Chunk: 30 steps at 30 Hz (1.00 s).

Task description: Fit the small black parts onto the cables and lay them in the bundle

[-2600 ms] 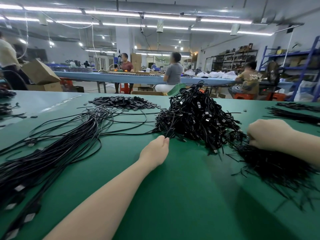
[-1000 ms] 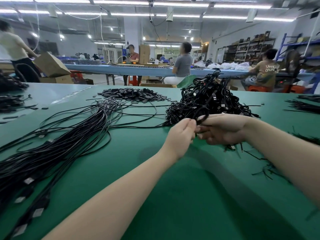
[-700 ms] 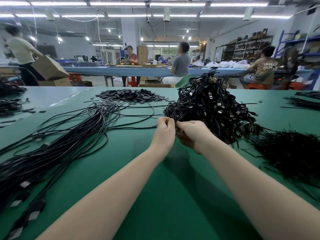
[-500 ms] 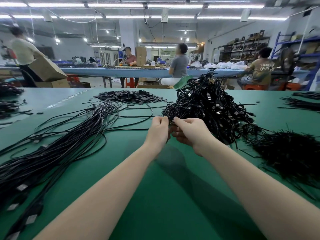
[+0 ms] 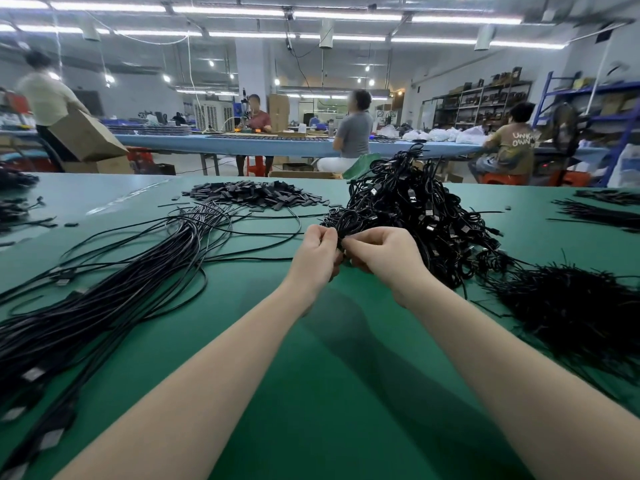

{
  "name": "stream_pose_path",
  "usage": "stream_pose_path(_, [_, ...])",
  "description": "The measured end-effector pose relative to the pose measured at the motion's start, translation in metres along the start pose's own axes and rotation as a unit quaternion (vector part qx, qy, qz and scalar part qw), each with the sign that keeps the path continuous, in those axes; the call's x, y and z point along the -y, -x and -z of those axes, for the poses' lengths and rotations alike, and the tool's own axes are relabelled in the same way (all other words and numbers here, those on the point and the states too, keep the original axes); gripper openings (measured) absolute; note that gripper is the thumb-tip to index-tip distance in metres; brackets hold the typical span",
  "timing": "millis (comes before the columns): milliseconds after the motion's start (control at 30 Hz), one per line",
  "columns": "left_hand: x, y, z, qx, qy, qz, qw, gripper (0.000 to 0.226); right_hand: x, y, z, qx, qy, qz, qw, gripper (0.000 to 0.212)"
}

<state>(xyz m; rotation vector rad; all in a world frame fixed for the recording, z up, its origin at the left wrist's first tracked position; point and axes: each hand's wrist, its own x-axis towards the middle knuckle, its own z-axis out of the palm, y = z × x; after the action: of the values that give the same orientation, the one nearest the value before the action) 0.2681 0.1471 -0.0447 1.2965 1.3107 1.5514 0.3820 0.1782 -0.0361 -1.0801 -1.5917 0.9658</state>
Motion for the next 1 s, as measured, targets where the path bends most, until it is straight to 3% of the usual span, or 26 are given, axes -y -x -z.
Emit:
stream_pose_path(133, [-0.004, -0.002, 0.000, 0.037, -0.031, 0.041, 0.998, 0.030, 0.005, 0.002, 0.003, -0.058, 0.160, 0.113, 0.979, 0.012])
stream_pose_path(267, [-0.012, -0.001, 0.008, 0.049, -0.061, 0.146, 0.986, 0.035, 0.013, 0.010, 0.008, -0.066, 0.323, 0.245, 0.912, 0.010])
stream_pose_path(367, [-0.019, -0.004, 0.011, 0.014, -0.025, 0.148, 0.989, 0.037, 0.015, 0.014, 0.009, -0.068, 0.368, 0.335, 0.865, 0.013])
stream_pose_path(467, [-0.021, -0.005, 0.010, -0.022, 0.021, 0.071, 0.997, 0.036, 0.019, 0.016, 0.009, -0.074, 0.336, 0.349, 0.872, 0.010])
stream_pose_path(600, [-0.022, -0.006, 0.014, 0.029, 0.033, -0.018, 0.999, 0.057, 0.021, 0.011, 0.010, -0.074, 0.312, 0.311, 0.895, 0.010])
stream_pose_path(700, [-0.023, -0.007, 0.014, 0.057, 0.065, -0.012, 0.996, 0.053, 0.017, 0.012, 0.009, -0.081, 0.312, 0.308, 0.895, 0.014])
stream_pose_path(800, [-0.018, -0.006, 0.011, 0.062, 0.095, 0.028, 0.993, 0.030, 0.012, 0.013, 0.008, -0.086, 0.336, 0.312, 0.885, 0.014])
stream_pose_path(900, [-0.017, -0.009, 0.017, 0.081, 0.093, 0.051, 0.991, 0.046, 0.011, 0.010, 0.008, -0.069, 0.333, 0.316, 0.886, 0.011])
stream_pose_path(1000, [-0.013, -0.009, 0.027, 0.132, 0.040, 0.038, 0.990, 0.056, 0.009, 0.004, 0.011, -0.034, 0.271, 0.276, 0.922, 0.009])
